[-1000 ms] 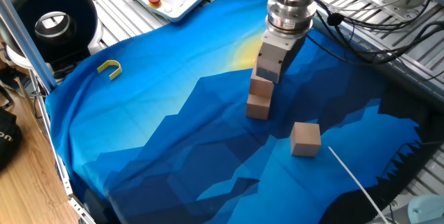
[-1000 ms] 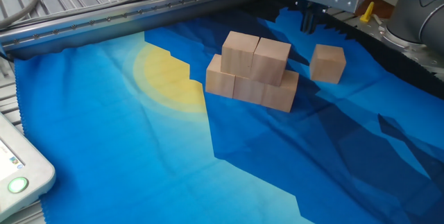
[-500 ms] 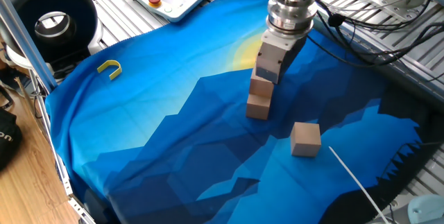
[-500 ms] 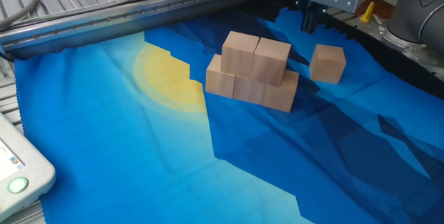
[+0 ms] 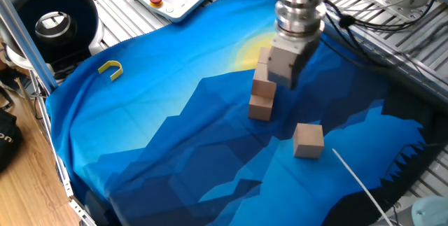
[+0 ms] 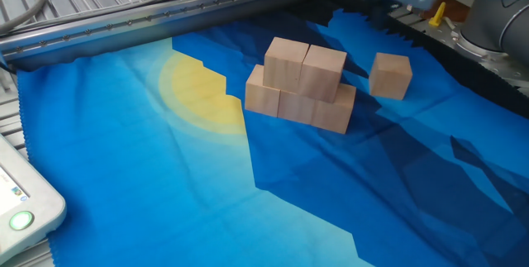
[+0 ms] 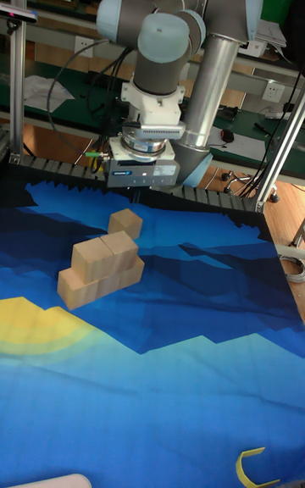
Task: Stack the blocks into a pyramid shape
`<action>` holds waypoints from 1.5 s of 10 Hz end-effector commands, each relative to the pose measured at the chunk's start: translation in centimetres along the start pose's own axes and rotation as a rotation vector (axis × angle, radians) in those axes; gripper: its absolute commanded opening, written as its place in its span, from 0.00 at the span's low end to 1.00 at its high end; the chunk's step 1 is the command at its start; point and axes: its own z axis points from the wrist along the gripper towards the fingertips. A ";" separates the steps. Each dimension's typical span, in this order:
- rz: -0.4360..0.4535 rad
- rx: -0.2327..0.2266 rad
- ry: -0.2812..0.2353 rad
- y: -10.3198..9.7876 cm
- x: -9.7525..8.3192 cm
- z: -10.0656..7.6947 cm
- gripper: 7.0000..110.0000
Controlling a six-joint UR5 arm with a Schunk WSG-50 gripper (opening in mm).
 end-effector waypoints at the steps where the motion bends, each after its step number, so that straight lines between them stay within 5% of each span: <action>1: -0.054 -0.026 -0.066 3.5 1.4 3.2 0.00; 2: -0.113 0.056 -0.050 1.4 1.4 4.8 0.00; 4: -0.197 0.124 -0.005 -0.6 2.0 6.3 0.00; 8: -0.452 0.033 -0.054 1.6 1.1 6.3 0.00; 15: -0.369 0.015 -0.062 0.8 1.2 6.2 0.00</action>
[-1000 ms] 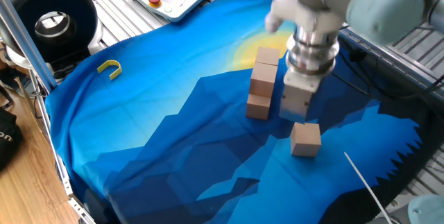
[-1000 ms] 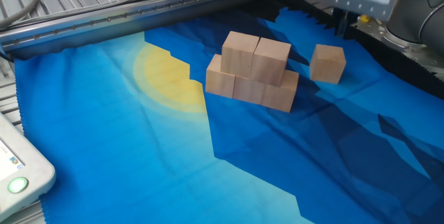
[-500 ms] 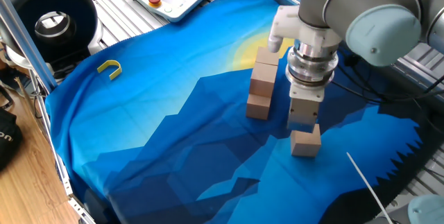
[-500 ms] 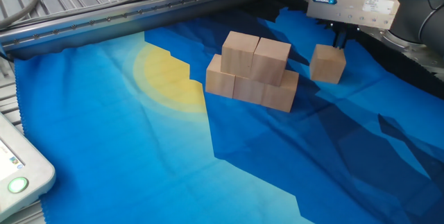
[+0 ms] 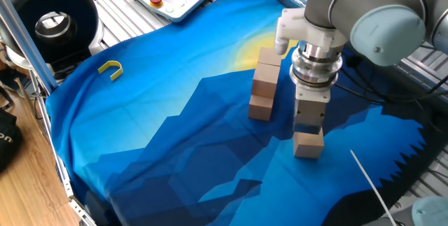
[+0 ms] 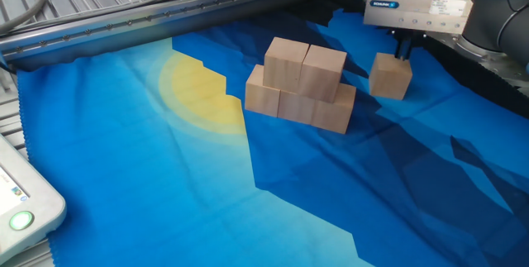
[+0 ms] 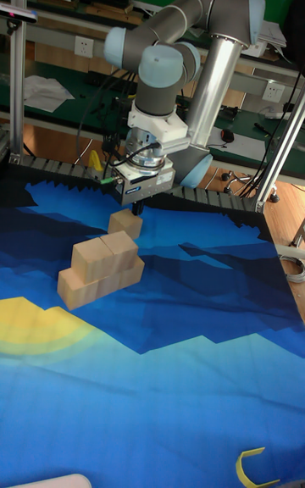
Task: Stack the blocks into a pyramid shape
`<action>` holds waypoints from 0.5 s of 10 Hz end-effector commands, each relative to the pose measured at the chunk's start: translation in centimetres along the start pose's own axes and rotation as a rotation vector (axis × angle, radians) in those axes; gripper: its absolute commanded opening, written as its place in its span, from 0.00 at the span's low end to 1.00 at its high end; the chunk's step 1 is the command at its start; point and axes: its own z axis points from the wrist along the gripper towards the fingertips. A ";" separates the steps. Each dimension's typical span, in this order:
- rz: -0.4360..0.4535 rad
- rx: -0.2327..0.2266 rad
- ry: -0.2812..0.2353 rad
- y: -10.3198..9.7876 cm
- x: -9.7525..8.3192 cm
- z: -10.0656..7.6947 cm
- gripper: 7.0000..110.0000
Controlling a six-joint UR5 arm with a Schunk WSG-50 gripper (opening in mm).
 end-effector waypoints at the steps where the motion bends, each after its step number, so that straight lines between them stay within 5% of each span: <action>1: 0.065 -0.008 -0.008 0.1 0.0 -0.2 0.00; 2: 0.086 -0.006 -0.012 0.1 -0.2 -0.2 0.00; 4: 0.171 0.108 0.027 -2.3 1.1 -0.6 0.00; 5: 0.167 0.075 0.027 -1.4 1.1 -0.4 0.00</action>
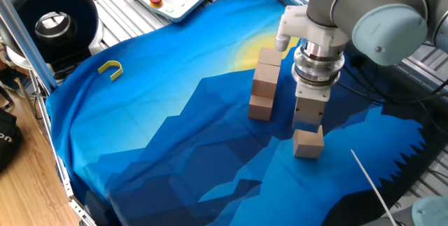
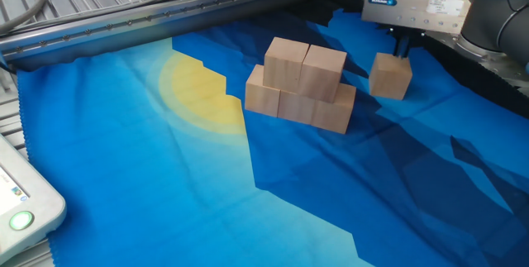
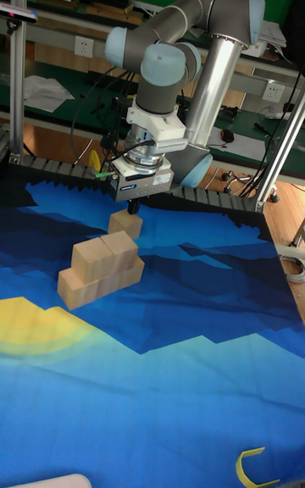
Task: Stack the blocks into a pyramid shape
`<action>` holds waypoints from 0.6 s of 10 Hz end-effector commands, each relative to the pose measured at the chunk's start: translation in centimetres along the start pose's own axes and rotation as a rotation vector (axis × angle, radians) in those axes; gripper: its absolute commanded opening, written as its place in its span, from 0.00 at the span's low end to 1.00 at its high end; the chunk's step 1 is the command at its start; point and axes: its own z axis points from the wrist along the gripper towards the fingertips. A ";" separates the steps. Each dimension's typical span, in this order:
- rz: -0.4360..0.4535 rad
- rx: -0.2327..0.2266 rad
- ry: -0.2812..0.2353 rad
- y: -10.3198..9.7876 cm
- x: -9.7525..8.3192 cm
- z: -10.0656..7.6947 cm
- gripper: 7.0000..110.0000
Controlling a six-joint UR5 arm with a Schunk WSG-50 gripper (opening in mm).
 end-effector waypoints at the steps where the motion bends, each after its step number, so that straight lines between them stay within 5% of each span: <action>1: 0.019 0.021 0.007 -0.3 0.3 -0.1 0.00; 3: -0.058 -0.126 -0.064 4.0 -0.8 -0.4 0.00; 4: -0.049 -0.143 -0.065 4.8 -0.5 -0.5 0.00; 6: -0.061 -0.104 -0.034 3.7 0.4 -0.3 0.00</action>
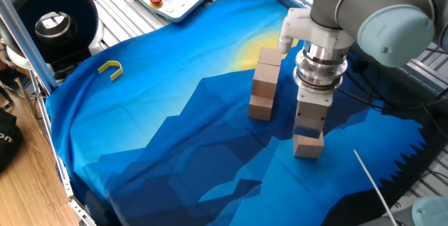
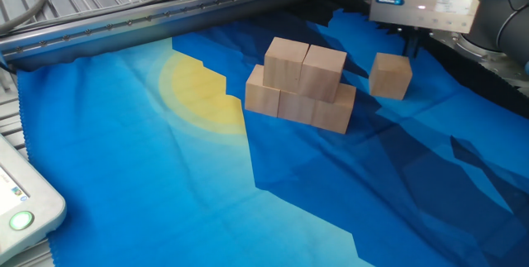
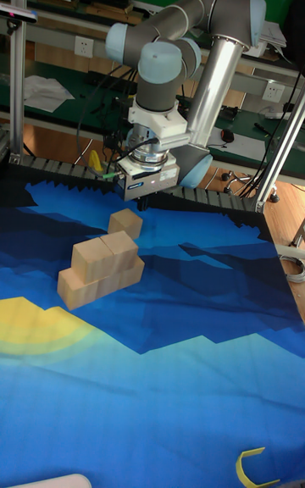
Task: Stack the blocks into a pyramid shape
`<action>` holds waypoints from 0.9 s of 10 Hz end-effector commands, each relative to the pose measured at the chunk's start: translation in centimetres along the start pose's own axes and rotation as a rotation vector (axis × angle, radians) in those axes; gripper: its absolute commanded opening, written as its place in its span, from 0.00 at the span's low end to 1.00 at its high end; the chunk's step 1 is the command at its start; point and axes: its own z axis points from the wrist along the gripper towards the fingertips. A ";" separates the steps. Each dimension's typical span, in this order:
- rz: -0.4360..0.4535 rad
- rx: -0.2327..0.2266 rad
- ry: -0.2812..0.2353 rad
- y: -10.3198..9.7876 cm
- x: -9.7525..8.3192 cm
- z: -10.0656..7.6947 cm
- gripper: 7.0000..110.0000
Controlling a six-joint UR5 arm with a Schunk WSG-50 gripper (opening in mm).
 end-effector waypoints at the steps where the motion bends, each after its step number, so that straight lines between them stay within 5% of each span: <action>1: -0.004 -0.004 0.006 0.3 0.4 -0.1 0.00; 4: 0.103 0.107 0.007 -2.6 0.5 -0.3 0.00; 8: 0.207 0.076 -0.043 -2.3 -0.8 -0.2 0.00; 9: 0.160 -0.009 0.011 -0.3 0.4 -0.1 0.00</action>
